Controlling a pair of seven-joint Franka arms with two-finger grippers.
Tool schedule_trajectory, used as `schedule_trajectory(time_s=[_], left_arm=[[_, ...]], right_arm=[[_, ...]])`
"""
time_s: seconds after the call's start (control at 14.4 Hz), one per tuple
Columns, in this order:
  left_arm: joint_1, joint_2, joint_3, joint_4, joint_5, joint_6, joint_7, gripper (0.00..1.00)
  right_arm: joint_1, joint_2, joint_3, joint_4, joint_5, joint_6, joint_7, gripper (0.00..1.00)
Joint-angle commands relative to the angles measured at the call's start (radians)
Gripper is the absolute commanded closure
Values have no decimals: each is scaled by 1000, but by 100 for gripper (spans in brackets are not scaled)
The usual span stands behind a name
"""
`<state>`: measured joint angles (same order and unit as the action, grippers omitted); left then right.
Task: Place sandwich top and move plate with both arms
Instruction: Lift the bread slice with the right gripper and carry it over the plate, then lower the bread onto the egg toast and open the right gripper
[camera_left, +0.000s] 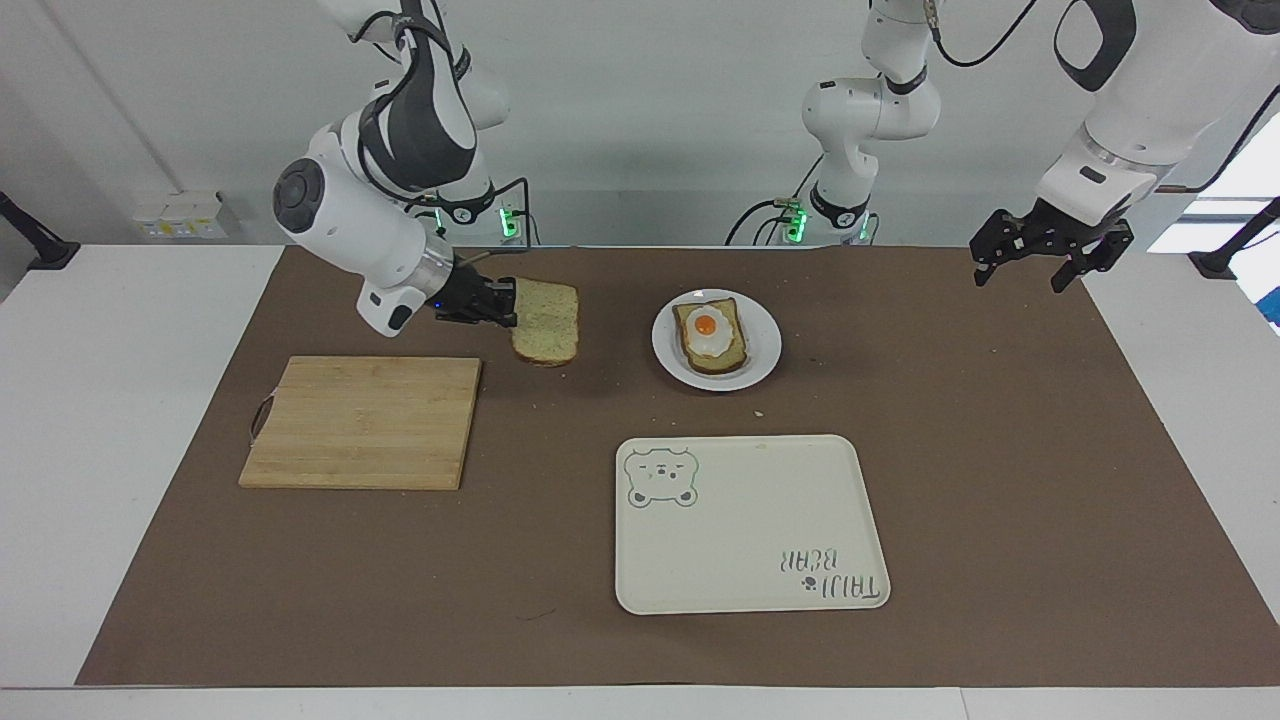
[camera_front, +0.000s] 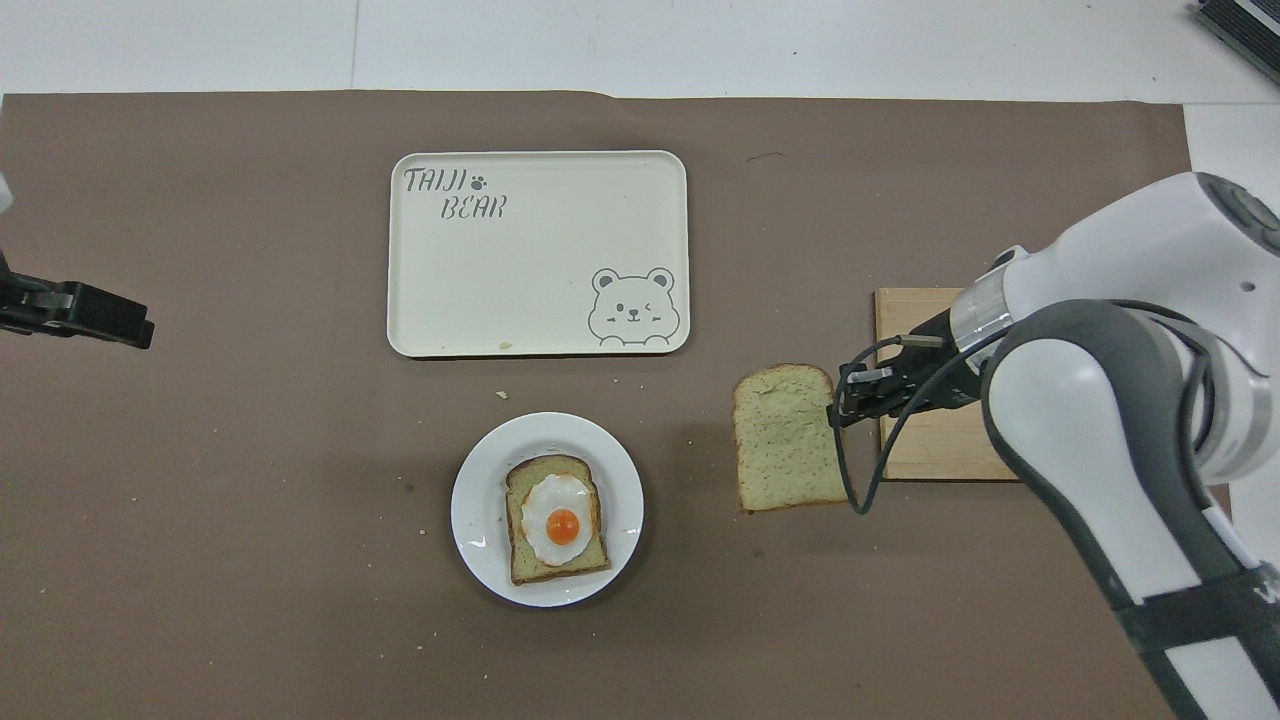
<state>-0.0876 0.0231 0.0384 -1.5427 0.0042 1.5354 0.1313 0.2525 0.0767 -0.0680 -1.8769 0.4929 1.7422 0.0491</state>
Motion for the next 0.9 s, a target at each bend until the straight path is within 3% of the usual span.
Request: schedule_trajectory(time_s=[0.0,0.35,0.83], left_arm=[[2,-8,1,-10,10,-1,10,0],[2,-8,0,-10,8,-1,10,0],[2,-8,0,-10,8,-1,10,0]], right_arm=[[106,-28,-4,-45,33,89,118,100],[279,17,-3,-62,131,265,179,100],[393,83,-3,-71,168,381,187,100]])
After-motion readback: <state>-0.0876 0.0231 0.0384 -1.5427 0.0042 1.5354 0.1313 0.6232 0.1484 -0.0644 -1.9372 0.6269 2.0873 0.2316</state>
